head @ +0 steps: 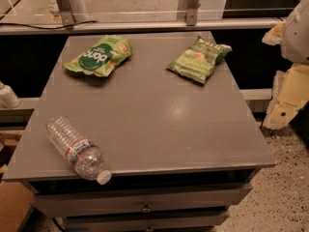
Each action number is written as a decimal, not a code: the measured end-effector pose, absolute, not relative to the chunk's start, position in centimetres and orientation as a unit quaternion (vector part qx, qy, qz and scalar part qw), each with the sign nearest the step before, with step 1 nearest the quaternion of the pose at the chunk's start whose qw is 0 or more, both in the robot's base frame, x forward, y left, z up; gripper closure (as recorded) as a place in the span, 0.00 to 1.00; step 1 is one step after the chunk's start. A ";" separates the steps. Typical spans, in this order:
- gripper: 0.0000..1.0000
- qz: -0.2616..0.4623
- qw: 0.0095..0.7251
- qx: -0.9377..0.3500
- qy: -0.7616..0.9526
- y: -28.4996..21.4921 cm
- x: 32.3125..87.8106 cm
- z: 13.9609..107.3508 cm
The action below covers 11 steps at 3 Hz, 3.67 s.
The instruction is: Pick green jalapeno chip bag
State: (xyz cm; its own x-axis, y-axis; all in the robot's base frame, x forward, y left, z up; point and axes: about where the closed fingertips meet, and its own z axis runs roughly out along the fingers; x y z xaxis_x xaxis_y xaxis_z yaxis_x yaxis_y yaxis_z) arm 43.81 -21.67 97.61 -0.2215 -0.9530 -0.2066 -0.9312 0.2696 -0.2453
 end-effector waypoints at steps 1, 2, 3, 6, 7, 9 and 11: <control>0.00 -0.034 0.159 -0.603 0.781 -21.7 43.8 97.6; 0.00 -0.037 0.177 -0.604 0.776 -21.6 44.1 97.6; 0.00 -0.048 0.204 -0.598 0.773 -21.4 45.3 96.2; 0.00 -0.009 0.342 -0.520 0.782 -22.8 57.4 93.6; 0.00 0.044 0.383 -0.477 0.790 -23.4 61.9 92.6; 0.00 0.061 0.390 -0.476 0.786 -23.2 62.1 92.3; 0.00 0.098 0.409 -0.417 0.805 -21.2 66.7 89.0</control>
Offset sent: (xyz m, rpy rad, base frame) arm 0.0077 0.0005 -0.0068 0.0475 -0.0678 0.0214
